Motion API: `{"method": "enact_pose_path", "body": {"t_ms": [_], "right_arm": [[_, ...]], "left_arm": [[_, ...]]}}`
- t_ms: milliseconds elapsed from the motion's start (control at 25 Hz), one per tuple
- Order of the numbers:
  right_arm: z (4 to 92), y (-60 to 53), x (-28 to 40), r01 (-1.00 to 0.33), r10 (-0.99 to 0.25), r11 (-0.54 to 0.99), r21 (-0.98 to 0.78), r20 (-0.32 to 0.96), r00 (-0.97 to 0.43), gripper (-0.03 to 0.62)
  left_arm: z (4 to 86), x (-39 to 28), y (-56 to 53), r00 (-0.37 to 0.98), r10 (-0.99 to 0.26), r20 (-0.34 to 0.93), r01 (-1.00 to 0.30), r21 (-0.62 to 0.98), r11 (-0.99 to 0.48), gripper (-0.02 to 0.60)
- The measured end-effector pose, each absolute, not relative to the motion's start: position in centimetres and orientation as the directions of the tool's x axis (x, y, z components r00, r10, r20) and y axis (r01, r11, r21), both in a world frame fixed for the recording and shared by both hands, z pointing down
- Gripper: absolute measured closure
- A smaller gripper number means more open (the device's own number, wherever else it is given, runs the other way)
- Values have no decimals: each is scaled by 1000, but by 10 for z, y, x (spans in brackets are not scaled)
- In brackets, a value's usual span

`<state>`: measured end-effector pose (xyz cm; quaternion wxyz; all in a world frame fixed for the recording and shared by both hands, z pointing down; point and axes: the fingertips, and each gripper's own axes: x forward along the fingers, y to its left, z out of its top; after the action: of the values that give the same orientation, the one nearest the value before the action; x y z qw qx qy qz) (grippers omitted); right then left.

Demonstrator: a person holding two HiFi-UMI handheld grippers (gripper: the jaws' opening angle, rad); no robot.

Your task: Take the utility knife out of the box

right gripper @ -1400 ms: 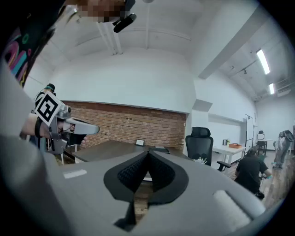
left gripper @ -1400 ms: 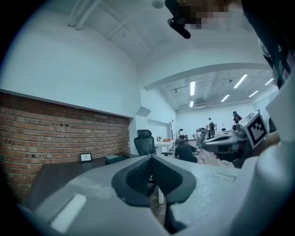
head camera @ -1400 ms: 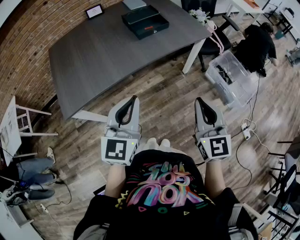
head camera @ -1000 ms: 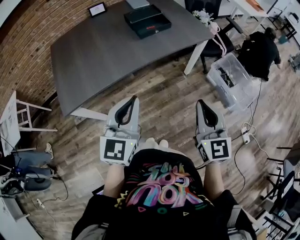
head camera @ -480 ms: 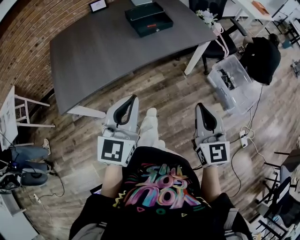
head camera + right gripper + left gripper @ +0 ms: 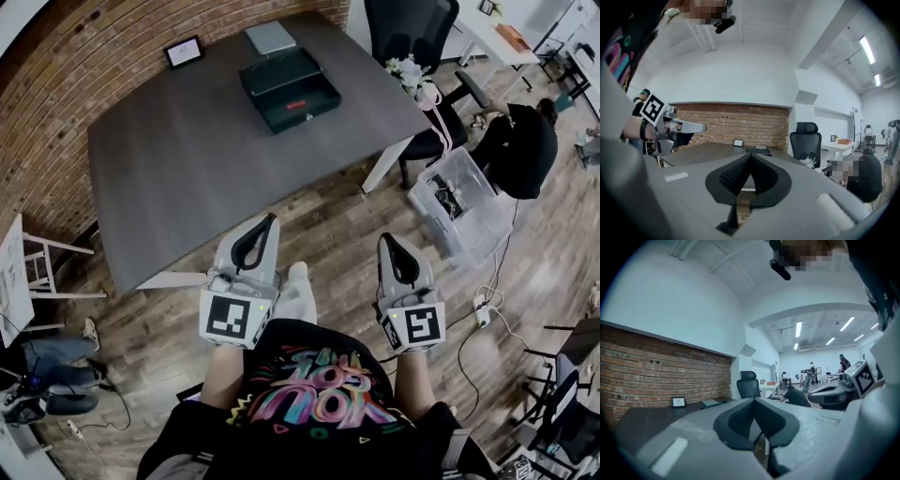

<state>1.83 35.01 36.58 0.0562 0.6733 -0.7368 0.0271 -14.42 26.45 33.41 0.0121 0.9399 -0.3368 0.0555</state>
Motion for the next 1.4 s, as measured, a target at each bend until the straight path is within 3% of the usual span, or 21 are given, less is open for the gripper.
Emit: {"method": "enact_pose_path", "body": {"t_ms": [520, 960, 1400], "right_arm": [[359, 209, 39, -998, -993, 40, 42, 109, -35, 595], [371, 165, 56, -999, -989, -30, 44, 145, 36, 595], [387, 97, 82, -997, -983, 65, 46, 177, -56, 595]], "left_arm": [[326, -128, 115, 787, -609, 93, -610, -29, -792, 581], [342, -115, 66, 817, -566, 112, -570, 3, -822, 581], [355, -98, 17, 760, -638, 124, -644, 19, -765, 581]]}}
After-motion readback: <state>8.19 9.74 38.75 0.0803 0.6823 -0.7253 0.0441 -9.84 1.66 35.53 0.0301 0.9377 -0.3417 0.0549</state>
